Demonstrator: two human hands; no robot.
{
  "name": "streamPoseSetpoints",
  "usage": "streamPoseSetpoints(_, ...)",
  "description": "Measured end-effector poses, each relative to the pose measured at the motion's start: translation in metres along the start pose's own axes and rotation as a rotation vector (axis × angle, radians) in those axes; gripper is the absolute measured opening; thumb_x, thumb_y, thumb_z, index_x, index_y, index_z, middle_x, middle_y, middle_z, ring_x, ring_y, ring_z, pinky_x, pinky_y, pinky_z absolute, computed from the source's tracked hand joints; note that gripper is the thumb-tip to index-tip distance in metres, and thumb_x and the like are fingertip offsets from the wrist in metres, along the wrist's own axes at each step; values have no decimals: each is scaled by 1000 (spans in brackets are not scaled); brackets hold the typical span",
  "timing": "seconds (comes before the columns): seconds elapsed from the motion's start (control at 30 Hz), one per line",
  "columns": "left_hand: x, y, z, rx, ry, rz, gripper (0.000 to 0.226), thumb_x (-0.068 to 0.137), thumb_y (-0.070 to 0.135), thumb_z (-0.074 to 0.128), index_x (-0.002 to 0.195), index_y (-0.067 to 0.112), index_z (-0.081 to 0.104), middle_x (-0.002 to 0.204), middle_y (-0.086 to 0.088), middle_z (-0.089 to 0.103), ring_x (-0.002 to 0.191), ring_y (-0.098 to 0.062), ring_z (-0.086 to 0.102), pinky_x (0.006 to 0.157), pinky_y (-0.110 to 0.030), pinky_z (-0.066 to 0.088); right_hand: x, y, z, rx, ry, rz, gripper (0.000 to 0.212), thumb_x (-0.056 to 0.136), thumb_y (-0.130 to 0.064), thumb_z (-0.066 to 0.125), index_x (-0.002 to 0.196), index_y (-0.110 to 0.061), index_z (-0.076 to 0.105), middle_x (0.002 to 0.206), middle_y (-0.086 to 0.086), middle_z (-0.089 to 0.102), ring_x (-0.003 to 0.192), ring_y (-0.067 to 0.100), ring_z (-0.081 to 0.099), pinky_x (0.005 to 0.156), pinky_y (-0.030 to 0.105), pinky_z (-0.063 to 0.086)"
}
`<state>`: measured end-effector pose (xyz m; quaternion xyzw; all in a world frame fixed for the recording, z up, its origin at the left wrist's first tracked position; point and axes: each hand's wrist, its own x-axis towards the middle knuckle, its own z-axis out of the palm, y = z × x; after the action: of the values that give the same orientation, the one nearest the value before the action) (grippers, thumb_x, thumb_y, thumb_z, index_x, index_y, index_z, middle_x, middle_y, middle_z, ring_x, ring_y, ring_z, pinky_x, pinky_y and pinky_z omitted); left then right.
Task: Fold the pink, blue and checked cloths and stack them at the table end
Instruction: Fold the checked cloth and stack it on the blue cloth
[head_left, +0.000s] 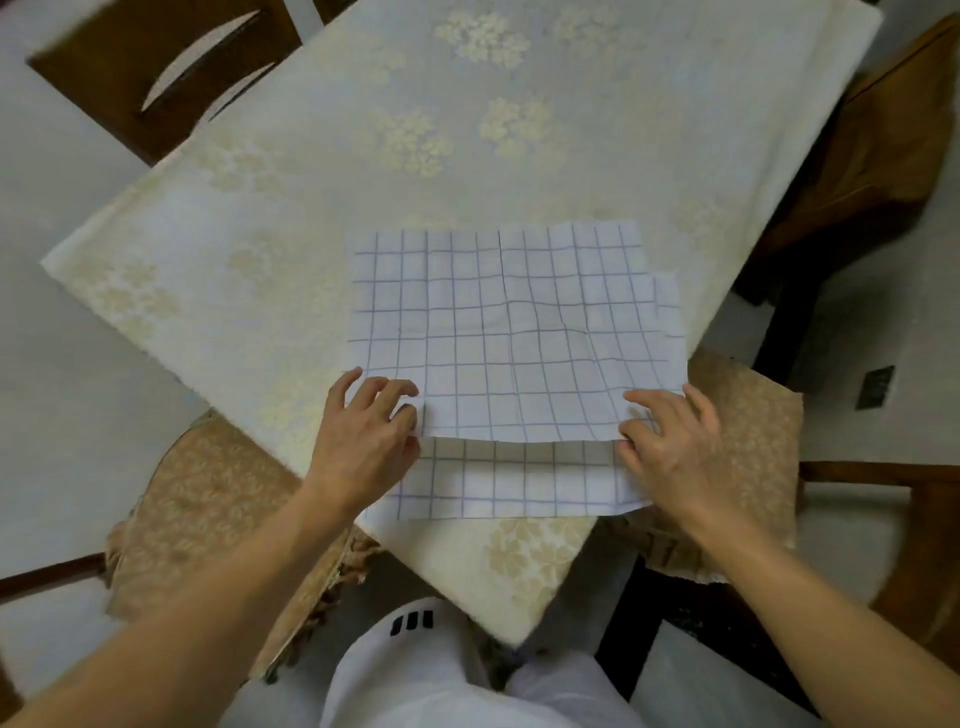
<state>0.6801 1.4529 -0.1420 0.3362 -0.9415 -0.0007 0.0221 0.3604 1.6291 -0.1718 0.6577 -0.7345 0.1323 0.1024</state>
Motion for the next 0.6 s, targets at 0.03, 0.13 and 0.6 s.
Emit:
streamPoseSetpoints(0.03, -11, 7, -4, 4, -3, -20, 14, 72, 21, 78, 81, 12, 73, 117, -8, 68, 107, -30, 63, 106, -56, 37, -9, -3, -4, 11, 4, -1, 11, 76, -10, 78, 72, -10, 68, 115, 14, 68, 105, 29, 62, 109, 57, 35)
streamPoseSetpoints(0.13, -44, 28, -12, -4, 44, -66, 12, 72, 19, 78, 80, 12, 72, 117, -7, 68, 107, -29, 63, 105, -55, 37, -37, -12, -18, 31, 14, 2, 8, 81, -13, 73, 76, -9, 69, 115, 15, 67, 107, 31, 62, 112, 59, 31)
streamPoseSetpoints(0.6, -155, 101, -44, -41, 362, -166, 9, 79, 20, 72, 76, 12, 70, 112, -10, 70, 104, -31, 63, 108, -56, 34, -112, -32, -90, 73, 167, -25, 8, 89, -14, 67, 90, -7, 71, 121, 18, 64, 112, 33, 61, 116, 62, 27)
